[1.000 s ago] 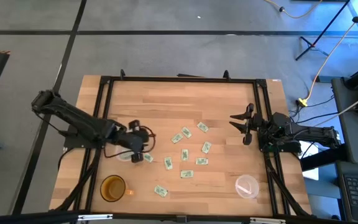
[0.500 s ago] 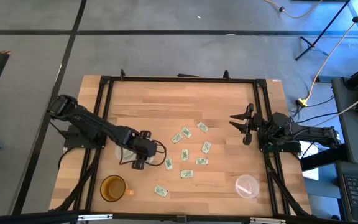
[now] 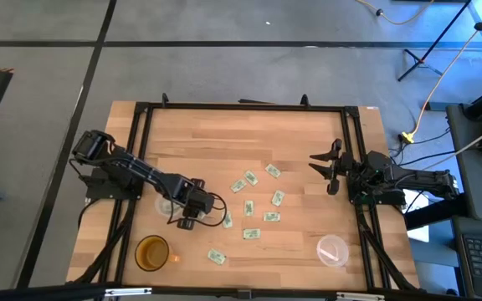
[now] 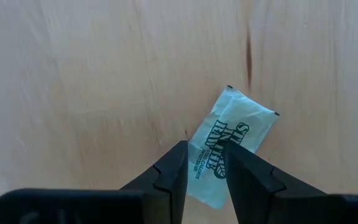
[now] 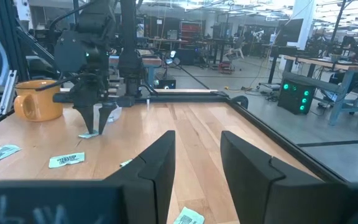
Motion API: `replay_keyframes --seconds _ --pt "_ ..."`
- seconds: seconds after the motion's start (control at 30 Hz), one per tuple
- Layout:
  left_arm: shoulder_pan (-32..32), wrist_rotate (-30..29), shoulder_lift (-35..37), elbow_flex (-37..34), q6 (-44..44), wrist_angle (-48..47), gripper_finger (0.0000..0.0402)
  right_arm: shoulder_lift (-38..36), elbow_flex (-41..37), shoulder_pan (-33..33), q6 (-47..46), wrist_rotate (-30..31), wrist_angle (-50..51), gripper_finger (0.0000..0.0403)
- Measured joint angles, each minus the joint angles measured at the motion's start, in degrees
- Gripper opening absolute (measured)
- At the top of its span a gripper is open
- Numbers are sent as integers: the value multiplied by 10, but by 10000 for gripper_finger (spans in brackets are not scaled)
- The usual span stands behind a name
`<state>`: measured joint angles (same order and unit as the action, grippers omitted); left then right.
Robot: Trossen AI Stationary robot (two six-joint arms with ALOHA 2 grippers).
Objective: Pick and place items into bin
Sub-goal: Put the green stevia packet into the left transparent bin
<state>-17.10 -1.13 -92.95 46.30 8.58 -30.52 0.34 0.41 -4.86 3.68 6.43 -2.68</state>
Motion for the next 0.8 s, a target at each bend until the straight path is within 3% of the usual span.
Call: replay_keyframes --seconds 0.17,0.6,0.8 --pt "0 -3 -1 0 -4 1 91 0 0 0 0 0 0 133" --pt "0 -4 4 -2 -3 2 20 0 0 0 0 0 0 133" --pt "0 -8 56 -4 7 -5 13 0 0 0 0 0 0 133"
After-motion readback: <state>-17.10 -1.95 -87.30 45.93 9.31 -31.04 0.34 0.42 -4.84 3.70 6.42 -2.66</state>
